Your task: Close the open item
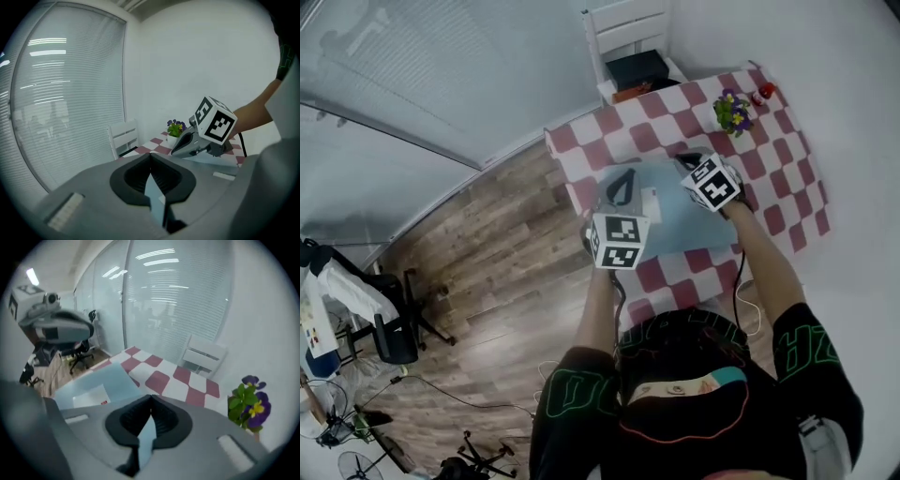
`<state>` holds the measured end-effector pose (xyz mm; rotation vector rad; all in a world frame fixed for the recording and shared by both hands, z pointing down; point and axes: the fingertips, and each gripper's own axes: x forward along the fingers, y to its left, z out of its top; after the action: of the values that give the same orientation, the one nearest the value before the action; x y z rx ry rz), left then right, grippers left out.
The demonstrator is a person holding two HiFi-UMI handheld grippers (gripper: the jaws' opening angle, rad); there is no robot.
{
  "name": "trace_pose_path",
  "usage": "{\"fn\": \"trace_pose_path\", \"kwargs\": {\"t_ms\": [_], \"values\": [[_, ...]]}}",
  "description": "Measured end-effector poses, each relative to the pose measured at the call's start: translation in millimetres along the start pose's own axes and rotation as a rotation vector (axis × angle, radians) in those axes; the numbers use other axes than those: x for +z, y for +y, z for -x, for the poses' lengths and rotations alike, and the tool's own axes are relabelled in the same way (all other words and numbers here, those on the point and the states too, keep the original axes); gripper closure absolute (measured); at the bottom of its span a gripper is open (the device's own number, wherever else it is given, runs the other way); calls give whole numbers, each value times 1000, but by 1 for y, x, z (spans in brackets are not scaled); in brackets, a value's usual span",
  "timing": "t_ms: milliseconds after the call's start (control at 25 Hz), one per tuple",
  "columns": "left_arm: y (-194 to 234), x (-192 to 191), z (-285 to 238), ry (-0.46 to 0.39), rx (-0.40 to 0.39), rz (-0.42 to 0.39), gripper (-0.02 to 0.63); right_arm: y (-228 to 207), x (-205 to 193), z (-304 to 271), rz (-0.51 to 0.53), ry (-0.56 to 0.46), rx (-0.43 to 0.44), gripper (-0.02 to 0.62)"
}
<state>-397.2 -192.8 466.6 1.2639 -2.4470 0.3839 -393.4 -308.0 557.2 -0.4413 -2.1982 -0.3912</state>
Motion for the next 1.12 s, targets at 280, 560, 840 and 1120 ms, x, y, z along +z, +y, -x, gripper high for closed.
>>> {"fn": "trace_pose_path", "kwargs": {"t_ms": [280, 560, 840, 1120], "values": [[-6, 37, 6, -77, 26, 25, 597, -14, 23, 55, -202, -193, -62, 601], [-34, 93, 6, -169, -16, -40, 597, -36, 38, 123, -266, -376, -125, 594], [-50, 146, 18, -252, 55, -147, 597, -53, 66, 195, -382, -669, -66, 594], [-54, 175, 42, -324, 149, -71, 597, -61, 67, 248, -356, -781, -26, 594]]}}
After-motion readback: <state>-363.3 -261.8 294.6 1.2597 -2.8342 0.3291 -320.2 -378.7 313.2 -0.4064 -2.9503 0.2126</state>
